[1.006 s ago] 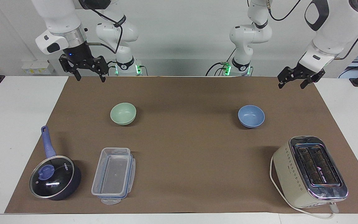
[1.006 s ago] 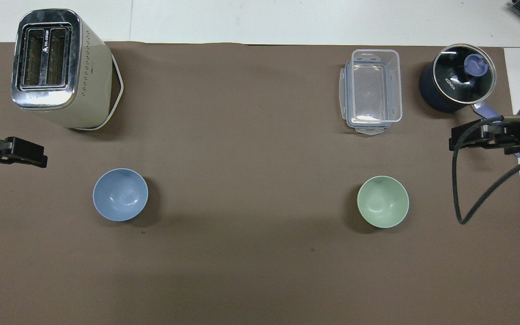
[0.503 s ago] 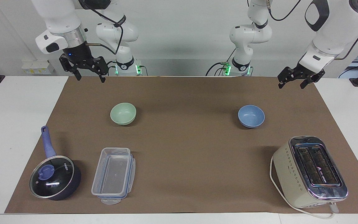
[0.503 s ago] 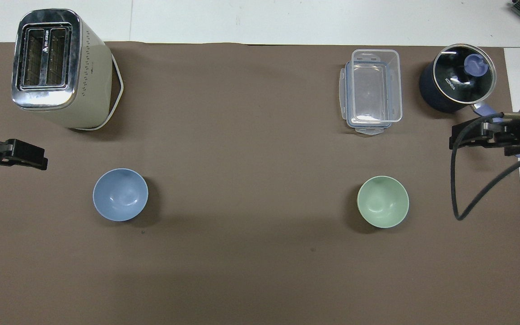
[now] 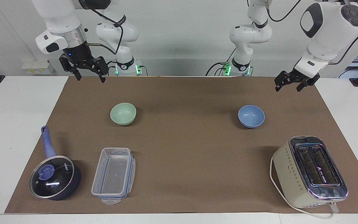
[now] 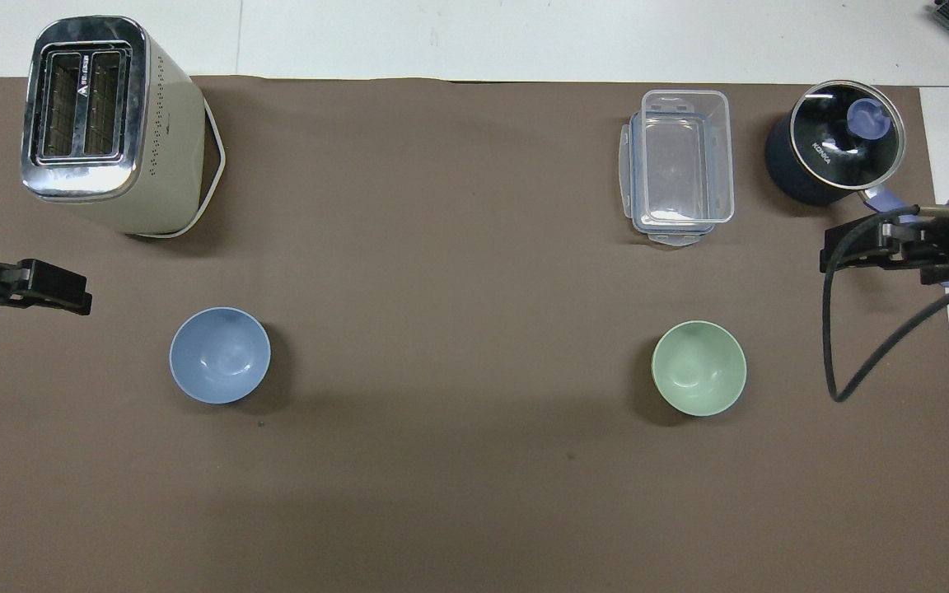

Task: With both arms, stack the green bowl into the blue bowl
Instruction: 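Reach the left gripper to the rim of the blue bowl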

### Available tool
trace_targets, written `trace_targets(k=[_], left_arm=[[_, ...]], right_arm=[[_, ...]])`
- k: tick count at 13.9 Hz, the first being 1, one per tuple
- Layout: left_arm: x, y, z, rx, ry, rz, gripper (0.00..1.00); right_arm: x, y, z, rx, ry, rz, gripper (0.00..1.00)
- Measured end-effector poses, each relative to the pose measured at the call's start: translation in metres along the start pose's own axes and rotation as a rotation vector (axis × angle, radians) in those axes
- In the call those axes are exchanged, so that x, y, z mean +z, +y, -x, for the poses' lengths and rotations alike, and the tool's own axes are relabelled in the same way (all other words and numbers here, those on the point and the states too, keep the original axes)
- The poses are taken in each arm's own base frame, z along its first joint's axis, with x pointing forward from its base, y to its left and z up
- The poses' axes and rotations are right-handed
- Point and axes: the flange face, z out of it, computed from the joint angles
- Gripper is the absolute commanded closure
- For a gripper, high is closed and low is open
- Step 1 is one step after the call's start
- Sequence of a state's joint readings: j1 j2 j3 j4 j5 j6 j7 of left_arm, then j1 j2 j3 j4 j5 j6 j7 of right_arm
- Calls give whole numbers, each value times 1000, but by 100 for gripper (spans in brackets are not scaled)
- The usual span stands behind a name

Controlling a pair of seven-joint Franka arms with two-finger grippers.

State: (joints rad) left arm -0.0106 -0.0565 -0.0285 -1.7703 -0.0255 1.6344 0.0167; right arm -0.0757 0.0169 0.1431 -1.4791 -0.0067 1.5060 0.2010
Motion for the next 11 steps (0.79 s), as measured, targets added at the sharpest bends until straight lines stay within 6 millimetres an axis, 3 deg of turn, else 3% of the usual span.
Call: trace_targets(k=[11], left_arm=[[98,-4,2,-7,40,-3,0]], right_arm=[[0,4,-1,8,0,0,0]])
